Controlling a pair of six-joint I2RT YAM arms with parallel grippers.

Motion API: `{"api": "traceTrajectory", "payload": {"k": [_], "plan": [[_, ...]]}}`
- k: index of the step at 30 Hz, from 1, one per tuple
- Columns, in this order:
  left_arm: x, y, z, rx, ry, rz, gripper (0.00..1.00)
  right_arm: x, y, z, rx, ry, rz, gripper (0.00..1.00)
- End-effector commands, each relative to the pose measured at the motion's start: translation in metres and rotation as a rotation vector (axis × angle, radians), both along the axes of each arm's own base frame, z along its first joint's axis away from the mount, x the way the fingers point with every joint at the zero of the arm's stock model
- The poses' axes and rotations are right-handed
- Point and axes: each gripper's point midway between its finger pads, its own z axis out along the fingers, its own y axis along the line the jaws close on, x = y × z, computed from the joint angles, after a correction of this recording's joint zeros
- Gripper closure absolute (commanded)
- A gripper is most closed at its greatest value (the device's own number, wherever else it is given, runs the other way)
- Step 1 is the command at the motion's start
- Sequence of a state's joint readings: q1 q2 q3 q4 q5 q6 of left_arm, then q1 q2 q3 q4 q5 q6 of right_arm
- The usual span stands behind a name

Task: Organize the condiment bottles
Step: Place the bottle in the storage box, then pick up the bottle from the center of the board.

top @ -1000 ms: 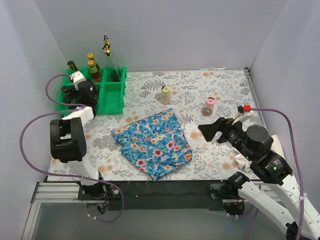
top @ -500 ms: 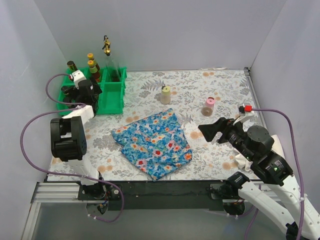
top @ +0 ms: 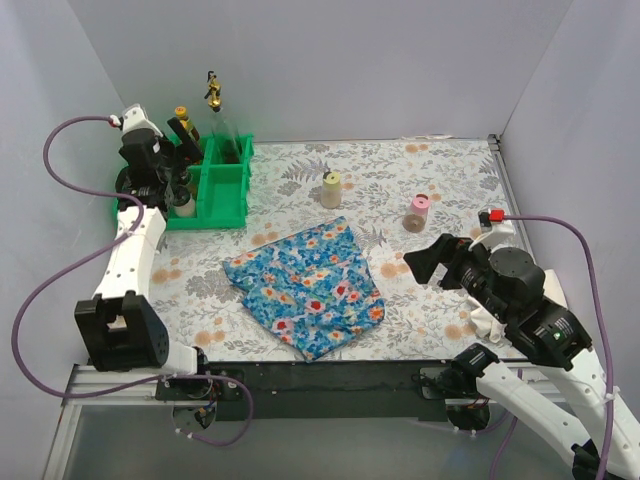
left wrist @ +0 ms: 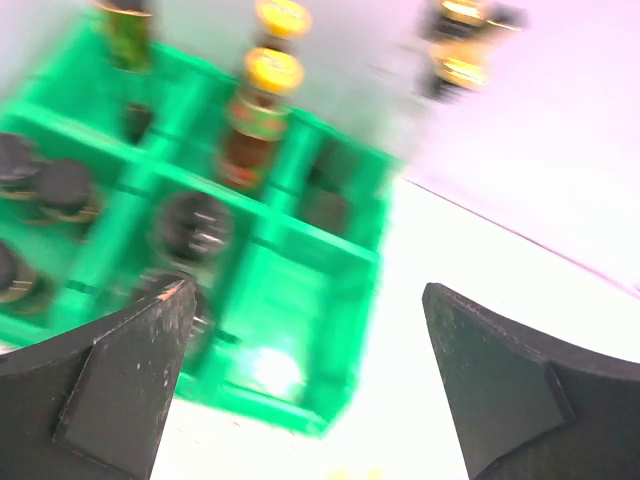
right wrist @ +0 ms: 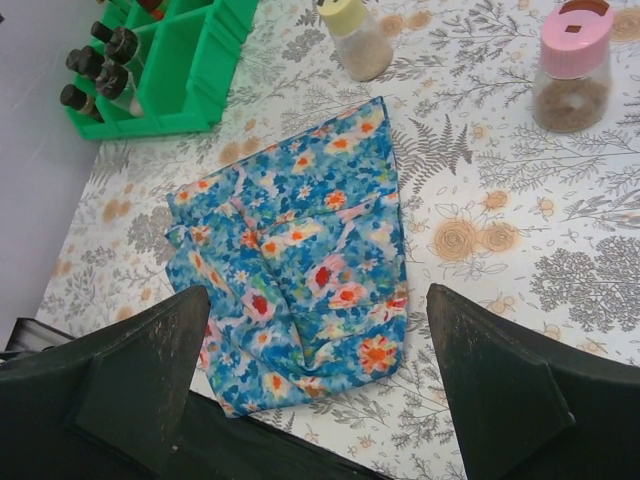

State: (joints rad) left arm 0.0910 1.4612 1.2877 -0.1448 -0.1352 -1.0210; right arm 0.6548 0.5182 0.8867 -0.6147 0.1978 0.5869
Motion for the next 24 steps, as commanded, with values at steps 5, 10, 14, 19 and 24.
{"api": "traceTrajectory", "payload": {"k": [5,10,14,19,24], "plan": [[-0.066,-0.129,-0.008,-0.167,0.103,-0.506,0.02,-0.002,-0.028,0.028,-0.047,-0.088,-0.082,0.03],[-0.088,-0.204,-0.018,-0.13,0.166,-0.69,0.02,-0.001,-0.03,0.024,-0.063,-0.075,-0.096,0.04],[-0.103,-0.254,-0.025,-0.133,0.196,-0.813,0.02,0.003,-0.025,0.015,-0.084,-0.029,-0.092,0.05],[-0.11,-0.285,-0.059,-0.138,0.303,-0.869,0.02,0.004,-0.026,-0.004,-0.159,0.081,-0.105,0.04],[-0.073,-0.274,-0.081,-0.017,0.286,-0.761,0.02,0.02,-0.047,0.002,-0.241,0.001,-0.211,0.03]]}}
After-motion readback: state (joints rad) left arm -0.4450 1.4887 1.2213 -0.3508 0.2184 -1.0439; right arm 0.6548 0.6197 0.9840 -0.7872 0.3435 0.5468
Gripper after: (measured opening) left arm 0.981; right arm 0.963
